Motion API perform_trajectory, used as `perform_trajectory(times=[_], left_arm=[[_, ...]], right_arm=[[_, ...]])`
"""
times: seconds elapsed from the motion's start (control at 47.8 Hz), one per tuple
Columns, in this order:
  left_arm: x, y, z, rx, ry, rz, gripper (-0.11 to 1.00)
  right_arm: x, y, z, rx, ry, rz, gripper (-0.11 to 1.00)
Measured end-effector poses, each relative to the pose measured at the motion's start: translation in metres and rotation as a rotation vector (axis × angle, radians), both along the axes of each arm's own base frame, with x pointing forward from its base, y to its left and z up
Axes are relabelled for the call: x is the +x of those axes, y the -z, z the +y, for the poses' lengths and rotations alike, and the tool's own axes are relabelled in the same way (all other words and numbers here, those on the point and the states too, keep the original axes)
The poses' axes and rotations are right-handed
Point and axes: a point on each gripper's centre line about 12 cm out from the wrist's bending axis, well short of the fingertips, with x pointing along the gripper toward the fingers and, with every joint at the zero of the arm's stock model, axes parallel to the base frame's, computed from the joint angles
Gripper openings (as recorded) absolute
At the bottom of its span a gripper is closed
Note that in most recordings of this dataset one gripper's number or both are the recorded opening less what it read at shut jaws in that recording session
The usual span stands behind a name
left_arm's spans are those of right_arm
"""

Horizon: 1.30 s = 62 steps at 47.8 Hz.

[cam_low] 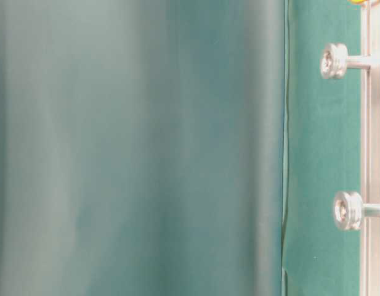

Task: Hook the rubber onto the shaft.
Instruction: 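Rotate the right gripper to point down over the orange rubber band, then open the right gripper and lower it over the band's edge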

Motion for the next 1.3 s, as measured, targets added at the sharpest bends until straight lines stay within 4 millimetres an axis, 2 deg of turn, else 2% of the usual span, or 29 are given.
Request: perform_trajectory(times=[0.335,0.983,1.297], left_arm=[[0.000,0.000,0.000,0.000,0.000,0.000,0.00],[0.001,-0.002,0.000,0.000,0.000,-0.003,0.00],[0.001,-0.002,0.000,0.000,0.000,-0.003,0.00]], right_arm=[[-0.002,0.005,0.000,0.005,0.006,0.106,0.03],[-0.018,0.009,0.000,0.043,0.079,0.578,0.03],[-0.017,0.010,-0.001,0.040,0.091,0.594,0.03]])
